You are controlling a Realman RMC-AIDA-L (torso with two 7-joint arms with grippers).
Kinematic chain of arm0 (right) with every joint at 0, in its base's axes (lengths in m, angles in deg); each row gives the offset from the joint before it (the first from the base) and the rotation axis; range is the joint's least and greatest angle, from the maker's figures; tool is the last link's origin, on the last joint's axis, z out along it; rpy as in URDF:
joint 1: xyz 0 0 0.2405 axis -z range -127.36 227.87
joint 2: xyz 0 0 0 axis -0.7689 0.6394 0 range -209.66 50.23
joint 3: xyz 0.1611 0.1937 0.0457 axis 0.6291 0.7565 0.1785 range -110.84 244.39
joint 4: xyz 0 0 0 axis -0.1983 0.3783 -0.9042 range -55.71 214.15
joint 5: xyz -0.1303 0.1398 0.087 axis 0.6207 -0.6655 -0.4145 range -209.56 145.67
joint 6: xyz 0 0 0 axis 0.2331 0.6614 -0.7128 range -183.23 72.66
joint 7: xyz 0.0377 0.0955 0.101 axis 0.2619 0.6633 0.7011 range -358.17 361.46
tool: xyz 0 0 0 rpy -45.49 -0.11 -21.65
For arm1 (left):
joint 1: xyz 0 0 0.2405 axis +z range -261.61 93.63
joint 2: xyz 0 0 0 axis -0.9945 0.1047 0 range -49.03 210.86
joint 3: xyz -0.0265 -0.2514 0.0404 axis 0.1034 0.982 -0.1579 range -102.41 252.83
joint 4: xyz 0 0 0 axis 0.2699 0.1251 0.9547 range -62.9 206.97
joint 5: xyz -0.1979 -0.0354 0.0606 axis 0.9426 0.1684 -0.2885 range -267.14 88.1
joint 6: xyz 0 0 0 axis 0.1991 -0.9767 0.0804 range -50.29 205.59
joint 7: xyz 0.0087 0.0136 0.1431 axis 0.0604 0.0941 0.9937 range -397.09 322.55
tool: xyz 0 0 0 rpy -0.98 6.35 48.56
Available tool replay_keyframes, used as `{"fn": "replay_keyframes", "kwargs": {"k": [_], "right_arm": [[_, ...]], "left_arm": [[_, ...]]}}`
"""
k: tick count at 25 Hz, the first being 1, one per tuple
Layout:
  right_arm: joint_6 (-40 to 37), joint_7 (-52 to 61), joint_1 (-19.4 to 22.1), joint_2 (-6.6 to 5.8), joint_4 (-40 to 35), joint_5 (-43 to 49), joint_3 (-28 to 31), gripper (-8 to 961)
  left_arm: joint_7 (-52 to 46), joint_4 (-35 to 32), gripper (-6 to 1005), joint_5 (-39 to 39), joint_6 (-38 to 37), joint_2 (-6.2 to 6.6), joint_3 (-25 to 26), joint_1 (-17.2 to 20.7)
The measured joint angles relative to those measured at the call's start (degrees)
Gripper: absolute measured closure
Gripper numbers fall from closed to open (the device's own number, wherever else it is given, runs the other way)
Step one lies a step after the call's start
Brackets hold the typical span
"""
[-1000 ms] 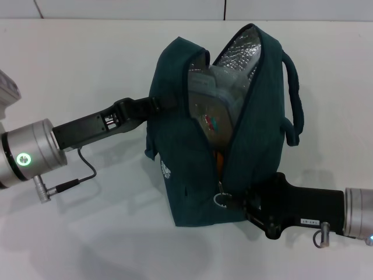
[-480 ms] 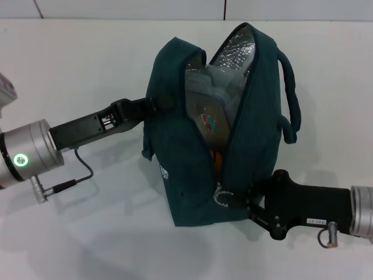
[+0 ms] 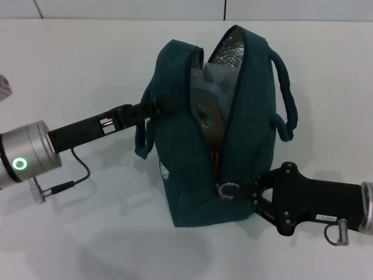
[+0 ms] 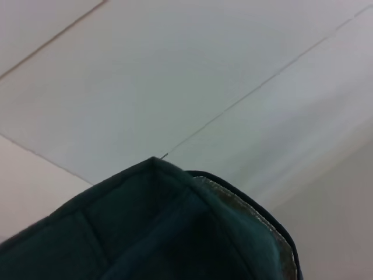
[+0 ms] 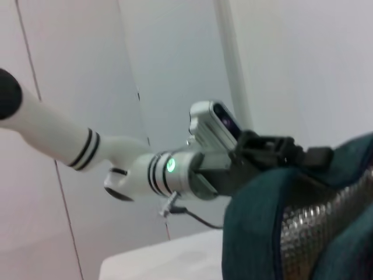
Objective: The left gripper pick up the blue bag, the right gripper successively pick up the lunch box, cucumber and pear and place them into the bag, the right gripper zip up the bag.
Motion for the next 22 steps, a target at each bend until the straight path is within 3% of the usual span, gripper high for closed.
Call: {"fn": "replay_keyframes", "kwargs": {"k": [15, 22], "right_arm": [[-3.9, -2.9, 1.1, -0.08, -1.4, -1.0, 3.9, 946], [-3.8, -2.9, 1.0, -0.03, -5.5, -3.5, 4.5, 946]], "left_arm": [[8.5, 0.0, 191, 2.0, -1.1, -0.09, 2.3, 0.8], [10.7, 0.0, 185, 5.0, -2.2, 0.05, 2.4, 2.1]]}}
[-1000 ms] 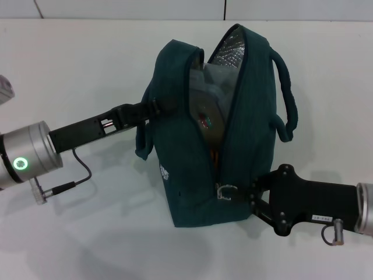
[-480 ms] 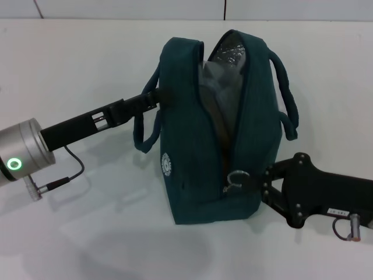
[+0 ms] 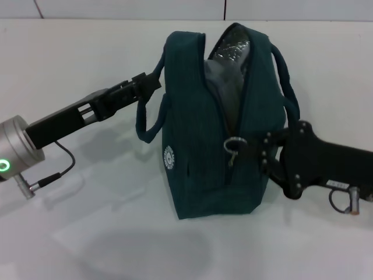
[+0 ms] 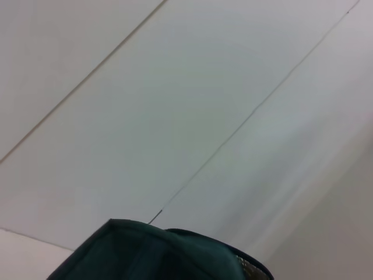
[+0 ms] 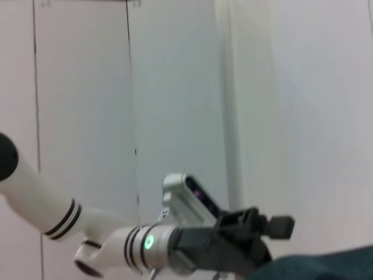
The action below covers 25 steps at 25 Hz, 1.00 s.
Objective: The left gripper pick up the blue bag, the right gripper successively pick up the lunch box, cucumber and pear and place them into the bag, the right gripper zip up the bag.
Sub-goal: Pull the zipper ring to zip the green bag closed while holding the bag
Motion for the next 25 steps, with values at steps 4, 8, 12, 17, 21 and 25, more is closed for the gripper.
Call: {"fn": "replay_keyframes", "kwargs": {"k": [4, 8, 12, 17, 21, 25], "right_arm": [[0.3, 0.0, -0.2, 0.01, -1.0, -0.3, 0.4, 946], [0.2, 0.3, -0.6, 0.02, -2.1, -0.3, 2.4, 946], [1.2, 0.5, -1.4, 0.09, -3.7, -0.8, 3.8, 946], [2.3, 0.3, -4.1, 0.44, -3.6, -1.4, 3.9, 946], [5.2, 0.2, -6.6, 0.47, -3.8, -2.0, 3.9, 946], [6.4, 0.1, -9.4, 0.46, -3.6, -2.5, 3.9, 946]], "left_arm": [[0.3, 0.0, 183, 0.0, -0.1, 0.03, 0.1, 0.5], [1.0, 0.0, 184, 0.1, -0.1, 0.04, 0.1, 0.9], [2.2, 0.0, 184, 0.2, -0.1, 0.04, 0.4, 1.1], [2.3, 0.0, 185, 0.6, -0.5, 0.15, 1.6, 1.8], [2.3, 0.0, 186, 0.8, -0.8, 0.45, 1.6, 2.3], [3.2, 0.0, 186, 0.4, -0.8, 0.48, 1.6, 2.8]]}}
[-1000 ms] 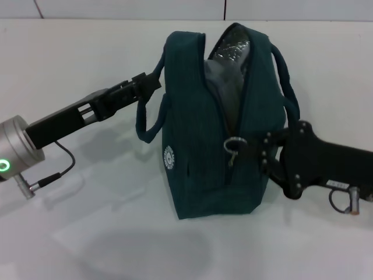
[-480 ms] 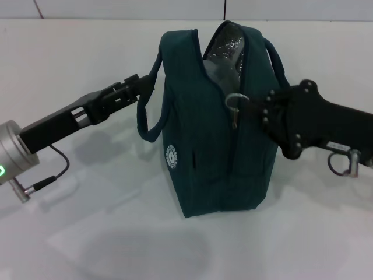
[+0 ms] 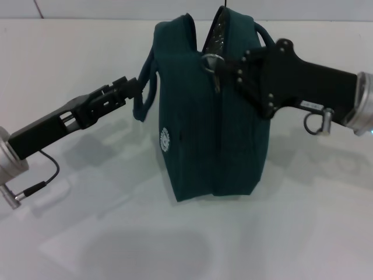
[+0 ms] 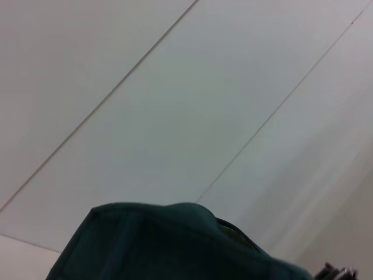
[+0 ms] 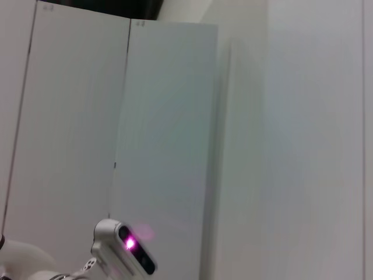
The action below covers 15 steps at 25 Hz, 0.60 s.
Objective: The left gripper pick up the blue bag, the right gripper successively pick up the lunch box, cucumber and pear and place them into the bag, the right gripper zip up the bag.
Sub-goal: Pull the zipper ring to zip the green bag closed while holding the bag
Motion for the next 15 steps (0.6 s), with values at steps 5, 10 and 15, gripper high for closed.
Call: {"fn": "replay_keyframes", "kwargs": {"k": [5, 10, 15], "right_arm": [[0.1, 0.0, -1.8, 0.29, 0.0, 0.0, -0.5, 946], [0.4, 0.3, -4.0, 0.36, 0.3, 0.0, -1.7, 946], [1.6, 0.0, -3.7, 0.34, 0.9, -0.3, -3.1, 946]], "left_arm": [[1.1, 0.0, 187, -0.1, 0.0, 0.04, 0.0, 0.8], [1.2, 0.0, 188, 0.1, 0.0, 0.16, 0.0, 1.2], [1.0, 0.0, 189, 0.1, 0.0, 0.14, -0.2, 0.7]]}}
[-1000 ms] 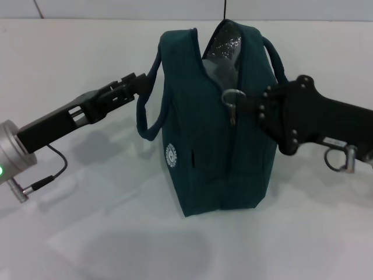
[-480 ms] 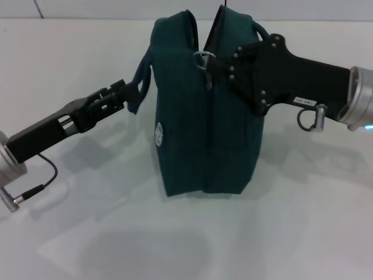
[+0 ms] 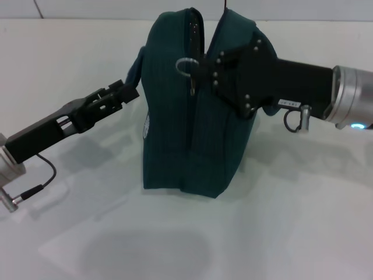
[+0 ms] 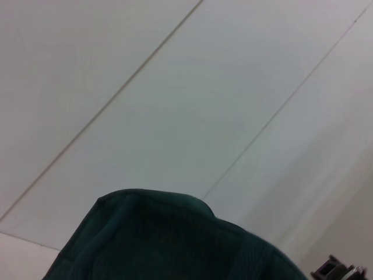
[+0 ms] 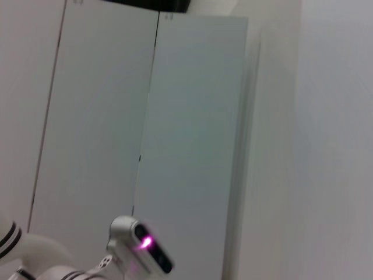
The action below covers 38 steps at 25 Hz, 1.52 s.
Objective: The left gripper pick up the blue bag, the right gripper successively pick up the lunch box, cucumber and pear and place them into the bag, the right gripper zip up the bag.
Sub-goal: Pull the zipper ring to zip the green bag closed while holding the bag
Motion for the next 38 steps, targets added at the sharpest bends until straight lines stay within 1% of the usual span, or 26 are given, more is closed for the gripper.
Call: {"fn": "replay_keyframes", "kwargs": {"k": [3, 11, 14, 19, 22, 24, 27, 32, 38], "right_arm": [[0.3, -0.1, 0.2, 0.00, 0.8, -1.0, -1.1, 946], [0.8, -0.3, 0.1, 0.00, 1.7, -1.7, -1.4, 946], [0.9, -0.3, -0.3, 0.00, 1.2, -2.1, -1.5, 946], [0.7, -0.4, -0.3, -0.16, -1.5, -4.3, -0.9, 946], [0.9, -0.2, -0.8, -0.46, -1.3, -5.3, -0.8, 946], [1.0, -0.1, -1.3, -0.42, -0.9, -5.4, -1.0, 946], [1.1, -0.3, -1.4, -0.08, -0.4, -5.2, -2.8, 946], [1.5, -0.3, -1.4, -0.04, 0.1, -5.5, -6.6, 946], [2.0, -0.3, -0.7, 0.00, 0.1, -6.1, -7.5, 946]], "left_arm": [[-0.1, 0.0, 190, -0.1, -0.2, -0.34, -0.3, -0.5], [-0.1, 0.0, 194, -0.6, -2.1, -0.65, -0.4, -1.3], [-0.1, 0.0, 195, -1.1, -2.2, -0.71, -0.4, -1.3], [-0.1, 0.0, 196, -1.1, -2.6, -0.75, -0.4, -1.2], [-0.1, 0.0, 196, -1.4, -2.8, -0.78, -0.5, -1.4], [-0.1, 0.0, 196, -1.6, -2.8, -0.83, -0.5, -1.5], [-0.1, 0.3, 196, -1.7, -2.8, -0.84, -0.5, -1.8], [-0.1, 0.5, 197, -1.5, -2.5, -0.94, -0.5, -2.0], [-0.2, 0.5, 198, -1.6, -2.4, -0.93, -0.2, -2.0]]}}
